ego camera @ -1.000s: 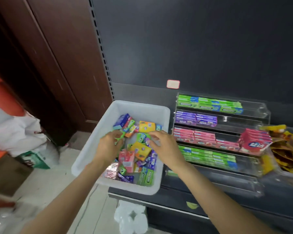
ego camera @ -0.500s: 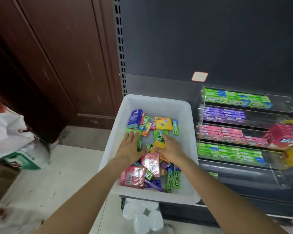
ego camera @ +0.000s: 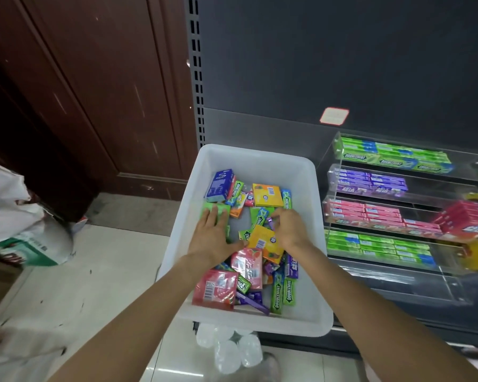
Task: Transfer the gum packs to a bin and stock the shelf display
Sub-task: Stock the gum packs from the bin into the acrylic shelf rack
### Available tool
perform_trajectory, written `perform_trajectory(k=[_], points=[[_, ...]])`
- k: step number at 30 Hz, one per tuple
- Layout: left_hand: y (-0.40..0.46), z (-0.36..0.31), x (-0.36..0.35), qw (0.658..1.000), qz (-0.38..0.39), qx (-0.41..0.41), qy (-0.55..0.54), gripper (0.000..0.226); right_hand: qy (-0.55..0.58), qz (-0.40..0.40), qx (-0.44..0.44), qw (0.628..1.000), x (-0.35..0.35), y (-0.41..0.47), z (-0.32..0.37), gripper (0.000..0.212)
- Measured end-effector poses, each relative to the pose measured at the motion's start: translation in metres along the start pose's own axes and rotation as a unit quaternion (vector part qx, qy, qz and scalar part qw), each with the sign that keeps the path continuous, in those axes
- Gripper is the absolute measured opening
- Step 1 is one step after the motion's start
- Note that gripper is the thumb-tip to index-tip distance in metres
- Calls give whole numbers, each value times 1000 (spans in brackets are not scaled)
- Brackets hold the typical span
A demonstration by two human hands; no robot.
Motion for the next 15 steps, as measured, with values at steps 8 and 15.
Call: perform_trajectory(k=[8, 15], points=[[3, -5, 5, 1000, -10, 23, 19, 96, -57, 32, 7, 998, -3, 1, 5, 36], [1, -4, 7, 1000, -5, 21, 19, 93, 9, 36, -58, 998, -8, 12, -3, 36]])
Point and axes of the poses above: each hand's wrist, its own y-axis towards the middle knuckle, its own x-axis out of the back of the hand, z = x × y, the point moved 8 cm from there along y, towards the middle knuckle, and after that the axes turned 14 degrees about -x, right-handed, at the moved point
